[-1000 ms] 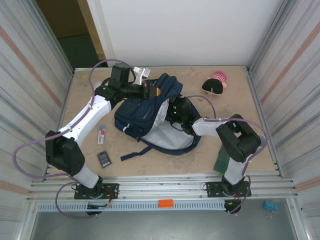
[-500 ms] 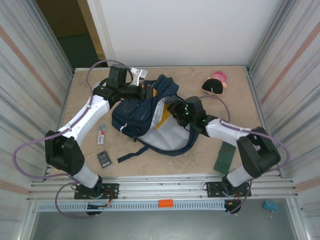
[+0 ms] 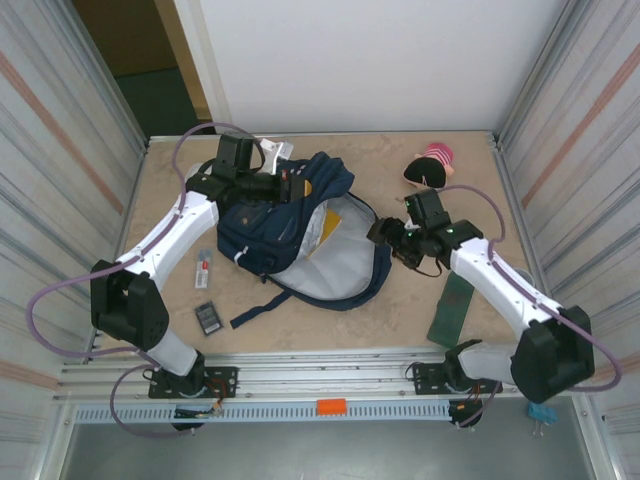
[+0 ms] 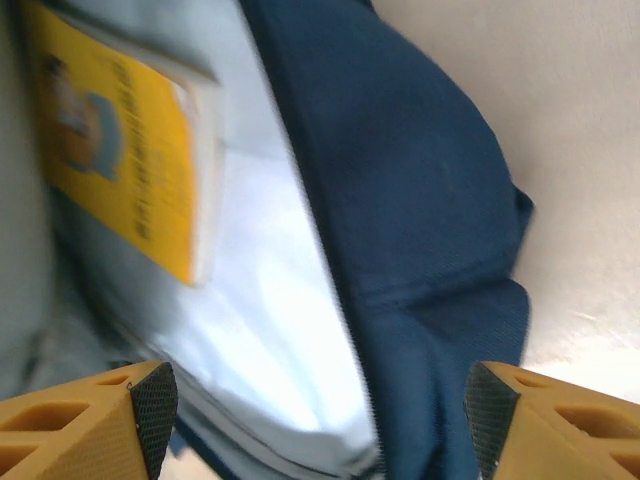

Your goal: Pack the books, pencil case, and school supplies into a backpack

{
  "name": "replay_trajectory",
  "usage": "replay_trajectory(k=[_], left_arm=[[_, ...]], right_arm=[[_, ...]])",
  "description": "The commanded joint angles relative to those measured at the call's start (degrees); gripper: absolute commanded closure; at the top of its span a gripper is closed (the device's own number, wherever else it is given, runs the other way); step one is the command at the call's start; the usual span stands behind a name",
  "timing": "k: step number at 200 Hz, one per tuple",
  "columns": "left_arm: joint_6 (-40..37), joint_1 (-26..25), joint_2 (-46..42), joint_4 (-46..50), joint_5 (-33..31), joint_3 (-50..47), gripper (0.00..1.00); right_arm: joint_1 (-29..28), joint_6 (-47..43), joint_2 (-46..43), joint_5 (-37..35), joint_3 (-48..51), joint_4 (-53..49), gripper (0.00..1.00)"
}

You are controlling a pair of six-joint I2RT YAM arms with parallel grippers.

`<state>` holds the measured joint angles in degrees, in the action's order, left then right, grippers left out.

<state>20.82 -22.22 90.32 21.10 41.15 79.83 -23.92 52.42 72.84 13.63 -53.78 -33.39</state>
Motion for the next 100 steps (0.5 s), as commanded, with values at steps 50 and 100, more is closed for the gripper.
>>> replay_trajectory(k=[50, 100], left_arm=[[-5.1, 0.5, -3.6, -2.5, 1.6, -0.8, 1.0], [-17.6, -3.1, -1.8, 1.7, -5.0, 1.4, 1.0]], right_arm=[[-2.3, -3.9, 8.5, -3.3, 1.9, -1.6, 0.71], [-5.4, 9.9, 0.8, -2.1, 10.0, 4.0, 0.93]])
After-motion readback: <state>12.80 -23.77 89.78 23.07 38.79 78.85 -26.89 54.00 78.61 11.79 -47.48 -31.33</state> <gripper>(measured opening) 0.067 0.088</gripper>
